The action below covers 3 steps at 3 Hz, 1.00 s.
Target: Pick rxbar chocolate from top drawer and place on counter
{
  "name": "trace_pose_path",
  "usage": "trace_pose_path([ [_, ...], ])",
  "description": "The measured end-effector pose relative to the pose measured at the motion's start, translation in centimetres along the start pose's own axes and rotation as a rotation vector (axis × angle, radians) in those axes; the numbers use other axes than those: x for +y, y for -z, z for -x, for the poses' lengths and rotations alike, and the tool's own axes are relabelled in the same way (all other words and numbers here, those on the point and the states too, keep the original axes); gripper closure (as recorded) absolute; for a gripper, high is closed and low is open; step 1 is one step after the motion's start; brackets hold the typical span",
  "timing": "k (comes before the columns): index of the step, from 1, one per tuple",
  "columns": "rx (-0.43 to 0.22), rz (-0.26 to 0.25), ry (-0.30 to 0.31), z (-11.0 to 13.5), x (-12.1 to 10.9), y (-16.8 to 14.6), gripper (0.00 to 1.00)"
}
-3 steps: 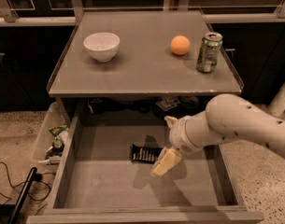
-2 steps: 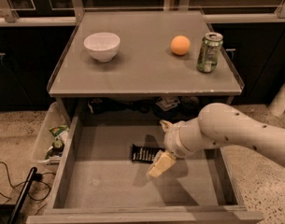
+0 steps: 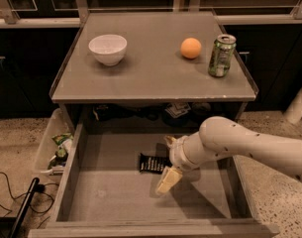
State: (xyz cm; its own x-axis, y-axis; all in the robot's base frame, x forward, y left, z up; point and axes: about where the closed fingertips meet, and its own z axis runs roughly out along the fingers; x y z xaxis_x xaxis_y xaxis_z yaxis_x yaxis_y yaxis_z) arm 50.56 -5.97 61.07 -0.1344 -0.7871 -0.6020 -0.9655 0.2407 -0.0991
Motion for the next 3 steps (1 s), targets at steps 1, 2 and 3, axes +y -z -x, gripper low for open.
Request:
trace_pose_path([
  [1, 0.008, 0.032, 0.005, -1.1, -0.1, -1.9, 0.0],
  [2, -0.005, 0.063, -0.008, -1.0, -0.4, -3.0, 0.0],
  [3, -0.006, 0.064, -0.008, -1.0, -0.4, -3.1, 0.19],
])
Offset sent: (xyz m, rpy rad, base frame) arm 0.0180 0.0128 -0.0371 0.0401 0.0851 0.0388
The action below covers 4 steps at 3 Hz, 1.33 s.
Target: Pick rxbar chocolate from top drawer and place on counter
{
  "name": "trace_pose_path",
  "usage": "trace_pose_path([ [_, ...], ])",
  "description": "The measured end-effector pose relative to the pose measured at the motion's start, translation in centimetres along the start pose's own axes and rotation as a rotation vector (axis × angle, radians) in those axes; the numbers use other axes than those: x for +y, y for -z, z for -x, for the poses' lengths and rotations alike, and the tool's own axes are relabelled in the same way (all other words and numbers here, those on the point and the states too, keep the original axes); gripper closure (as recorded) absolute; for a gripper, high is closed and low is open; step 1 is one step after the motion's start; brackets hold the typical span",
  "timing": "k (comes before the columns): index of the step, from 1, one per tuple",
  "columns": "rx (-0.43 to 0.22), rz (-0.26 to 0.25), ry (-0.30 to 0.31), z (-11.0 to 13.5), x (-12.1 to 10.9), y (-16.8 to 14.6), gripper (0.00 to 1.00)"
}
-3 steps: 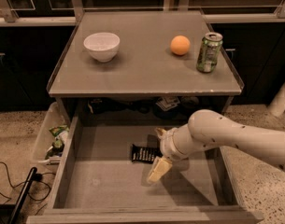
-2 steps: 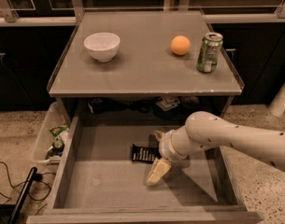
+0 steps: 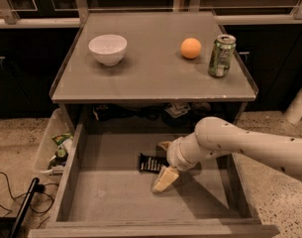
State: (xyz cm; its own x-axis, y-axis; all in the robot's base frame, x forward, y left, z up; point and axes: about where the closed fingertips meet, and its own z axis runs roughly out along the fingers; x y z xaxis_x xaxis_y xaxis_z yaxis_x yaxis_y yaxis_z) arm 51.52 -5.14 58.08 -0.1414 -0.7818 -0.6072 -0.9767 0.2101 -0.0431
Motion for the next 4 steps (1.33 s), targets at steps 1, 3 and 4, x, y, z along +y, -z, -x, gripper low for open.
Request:
trace_pose_path([
  [1, 0.0, 0.0, 0.0, 0.0, 0.0, 0.0, 0.42],
  [3, 0.0, 0.0, 0.0, 0.0, 0.0, 0.0, 0.88],
  [4, 0.0, 0.0, 0.0, 0.8, 0.0, 1.0, 1.0],
])
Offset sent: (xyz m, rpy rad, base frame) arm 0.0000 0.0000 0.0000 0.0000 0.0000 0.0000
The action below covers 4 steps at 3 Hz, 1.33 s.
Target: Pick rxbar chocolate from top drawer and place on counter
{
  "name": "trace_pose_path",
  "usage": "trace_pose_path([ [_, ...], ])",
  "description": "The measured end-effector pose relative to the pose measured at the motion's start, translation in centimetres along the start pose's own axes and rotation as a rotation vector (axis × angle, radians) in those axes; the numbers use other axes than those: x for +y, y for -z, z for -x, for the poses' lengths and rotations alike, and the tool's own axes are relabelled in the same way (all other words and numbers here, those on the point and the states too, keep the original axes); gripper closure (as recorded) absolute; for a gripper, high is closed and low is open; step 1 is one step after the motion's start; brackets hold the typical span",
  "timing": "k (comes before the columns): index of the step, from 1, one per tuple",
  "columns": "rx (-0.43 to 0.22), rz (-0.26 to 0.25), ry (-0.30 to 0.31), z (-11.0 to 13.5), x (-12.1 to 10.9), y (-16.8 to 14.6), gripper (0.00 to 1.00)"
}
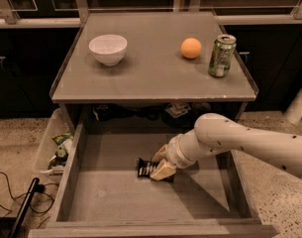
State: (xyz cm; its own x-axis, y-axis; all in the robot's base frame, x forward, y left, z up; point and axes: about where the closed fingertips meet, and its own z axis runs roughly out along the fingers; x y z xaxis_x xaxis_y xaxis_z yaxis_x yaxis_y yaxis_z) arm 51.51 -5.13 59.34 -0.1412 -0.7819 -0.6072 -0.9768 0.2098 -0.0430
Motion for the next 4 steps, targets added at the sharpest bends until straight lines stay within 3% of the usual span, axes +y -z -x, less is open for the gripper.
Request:
trace_pose_path([
  [2, -0.002, 0.005, -0.005, 0.0, 0.2, 0.0, 1.0],
  [3, 0.009, -0.015, -0.005, 0.2, 1.1, 1.2, 1.0],
  [4, 0.028, -0.062, 0.05, 2.2, 1.8, 4.3, 1.0],
])
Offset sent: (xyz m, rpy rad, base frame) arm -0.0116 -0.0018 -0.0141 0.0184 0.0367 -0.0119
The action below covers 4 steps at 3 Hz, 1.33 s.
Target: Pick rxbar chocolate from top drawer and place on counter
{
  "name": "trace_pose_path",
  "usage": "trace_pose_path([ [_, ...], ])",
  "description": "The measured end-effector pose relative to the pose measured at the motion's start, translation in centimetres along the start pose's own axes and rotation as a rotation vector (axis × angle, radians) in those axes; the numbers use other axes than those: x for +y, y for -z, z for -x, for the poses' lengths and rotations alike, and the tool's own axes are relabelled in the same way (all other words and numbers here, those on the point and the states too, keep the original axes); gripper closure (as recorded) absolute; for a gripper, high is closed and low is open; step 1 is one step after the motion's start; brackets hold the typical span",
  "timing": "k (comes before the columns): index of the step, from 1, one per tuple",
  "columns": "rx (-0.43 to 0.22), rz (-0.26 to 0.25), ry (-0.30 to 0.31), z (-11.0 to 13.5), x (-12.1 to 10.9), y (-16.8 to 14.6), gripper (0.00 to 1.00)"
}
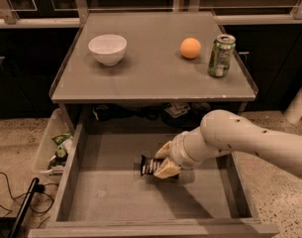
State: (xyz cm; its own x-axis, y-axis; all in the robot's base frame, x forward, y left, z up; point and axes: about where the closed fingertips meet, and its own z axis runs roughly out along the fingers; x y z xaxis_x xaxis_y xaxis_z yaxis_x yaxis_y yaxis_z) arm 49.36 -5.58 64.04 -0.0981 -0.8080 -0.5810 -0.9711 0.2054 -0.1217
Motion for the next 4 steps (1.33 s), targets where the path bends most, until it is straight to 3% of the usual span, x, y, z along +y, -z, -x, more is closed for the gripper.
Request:
trace_pose_path([
  [1, 0.01, -0.052, 0.069, 2.7, -0.7, 4.5, 1.0],
  [2, 0.012, -0.102, 0.111, 4.7, -3.1, 9.4, 1.0],
  [3, -0.007, -0.174, 0.111, 5.7, -6.1, 14.1, 1.0],
  [4, -0.014, -0.189, 0.117, 6.3, -6.7, 14.7, 1.0],
])
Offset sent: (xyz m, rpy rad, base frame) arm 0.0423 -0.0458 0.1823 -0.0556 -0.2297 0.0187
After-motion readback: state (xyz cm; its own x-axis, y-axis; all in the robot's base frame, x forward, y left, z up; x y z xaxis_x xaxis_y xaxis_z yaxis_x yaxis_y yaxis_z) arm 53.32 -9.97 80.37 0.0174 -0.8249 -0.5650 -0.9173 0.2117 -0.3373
